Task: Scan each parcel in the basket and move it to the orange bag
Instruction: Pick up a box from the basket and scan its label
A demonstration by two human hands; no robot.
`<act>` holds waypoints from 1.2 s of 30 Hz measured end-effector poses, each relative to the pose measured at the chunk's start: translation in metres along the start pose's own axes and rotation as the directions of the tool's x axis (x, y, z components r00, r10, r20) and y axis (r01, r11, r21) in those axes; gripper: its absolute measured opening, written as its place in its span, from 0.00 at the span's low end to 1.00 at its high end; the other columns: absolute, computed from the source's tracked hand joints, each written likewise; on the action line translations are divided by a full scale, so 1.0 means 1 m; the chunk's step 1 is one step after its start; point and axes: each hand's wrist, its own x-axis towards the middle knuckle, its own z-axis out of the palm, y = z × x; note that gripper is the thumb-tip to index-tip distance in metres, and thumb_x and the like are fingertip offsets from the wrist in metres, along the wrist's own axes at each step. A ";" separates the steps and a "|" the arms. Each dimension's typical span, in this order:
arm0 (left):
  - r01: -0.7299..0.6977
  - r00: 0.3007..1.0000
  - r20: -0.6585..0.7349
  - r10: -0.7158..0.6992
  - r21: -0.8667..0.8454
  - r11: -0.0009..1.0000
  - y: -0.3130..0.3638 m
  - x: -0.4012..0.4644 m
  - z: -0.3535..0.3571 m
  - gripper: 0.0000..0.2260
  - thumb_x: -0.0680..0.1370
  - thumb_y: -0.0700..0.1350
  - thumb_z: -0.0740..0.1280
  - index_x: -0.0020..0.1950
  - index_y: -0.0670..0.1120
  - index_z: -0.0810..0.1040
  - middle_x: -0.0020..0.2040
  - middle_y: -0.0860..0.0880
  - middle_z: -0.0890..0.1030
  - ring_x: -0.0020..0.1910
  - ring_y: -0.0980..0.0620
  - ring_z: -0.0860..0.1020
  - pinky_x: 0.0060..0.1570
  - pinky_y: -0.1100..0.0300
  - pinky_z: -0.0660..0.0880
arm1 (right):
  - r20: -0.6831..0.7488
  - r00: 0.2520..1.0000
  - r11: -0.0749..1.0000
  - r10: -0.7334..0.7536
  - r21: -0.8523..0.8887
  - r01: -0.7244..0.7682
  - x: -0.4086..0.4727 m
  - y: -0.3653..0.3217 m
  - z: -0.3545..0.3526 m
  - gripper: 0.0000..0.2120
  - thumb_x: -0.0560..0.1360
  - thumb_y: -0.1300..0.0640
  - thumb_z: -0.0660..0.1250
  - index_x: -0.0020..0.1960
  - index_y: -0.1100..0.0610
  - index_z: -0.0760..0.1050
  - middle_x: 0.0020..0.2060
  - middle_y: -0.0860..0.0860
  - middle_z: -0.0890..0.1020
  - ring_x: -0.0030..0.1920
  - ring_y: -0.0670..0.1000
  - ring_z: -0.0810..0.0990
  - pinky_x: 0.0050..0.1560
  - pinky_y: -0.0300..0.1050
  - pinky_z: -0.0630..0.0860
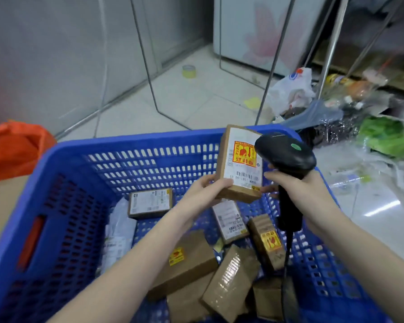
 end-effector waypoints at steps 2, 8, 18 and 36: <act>-0.065 0.997 -0.038 0.064 -0.011 0.998 0.022 -0.031 -0.010 0.17 0.75 0.51 0.70 0.61 0.49 0.74 0.55 0.50 0.83 0.51 0.57 0.82 0.55 0.62 0.76 | 0.006 0.999 0.999 -0.049 0.022 0.048 -0.018 -0.025 0.003 0.07 0.72 0.62 0.71 0.43 0.51 0.78 0.30 0.44 0.84 0.38 0.53 0.84 0.40 0.46 0.76; -0.239 0.962 -0.160 0.220 -0.106 0.965 0.075 -0.120 -0.038 0.15 0.76 0.46 0.69 0.61 0.47 0.72 0.56 0.49 0.82 0.53 0.55 0.82 0.61 0.58 0.75 | 0.033 0.985 0.985 -0.170 -0.031 0.171 -0.075 -0.084 0.010 0.03 0.71 0.59 0.72 0.41 0.54 0.78 0.29 0.50 0.80 0.30 0.48 0.78 0.38 0.45 0.73; -0.440 0.821 -0.410 0.397 -0.012 0.898 0.110 -0.220 -0.066 0.26 0.72 0.52 0.73 0.65 0.51 0.66 0.61 0.50 0.79 0.56 0.52 0.80 0.61 0.50 0.75 | 0.180 0.941 0.953 -0.285 -0.055 0.299 -0.166 -0.157 0.023 0.08 0.72 0.62 0.69 0.35 0.62 0.73 0.23 0.55 0.73 0.24 0.51 0.71 0.30 0.43 0.70; -0.498 0.721 -0.475 0.505 0.152 0.854 0.123 -0.297 -0.062 0.32 0.74 0.53 0.72 0.72 0.52 0.59 0.71 0.51 0.69 0.59 0.55 0.71 0.54 0.59 0.67 | 0.209 0.919 0.916 -0.334 -0.160 0.369 -0.233 -0.190 0.034 0.07 0.70 0.63 0.68 0.34 0.61 0.74 0.23 0.54 0.75 0.24 0.50 0.73 0.33 0.46 0.73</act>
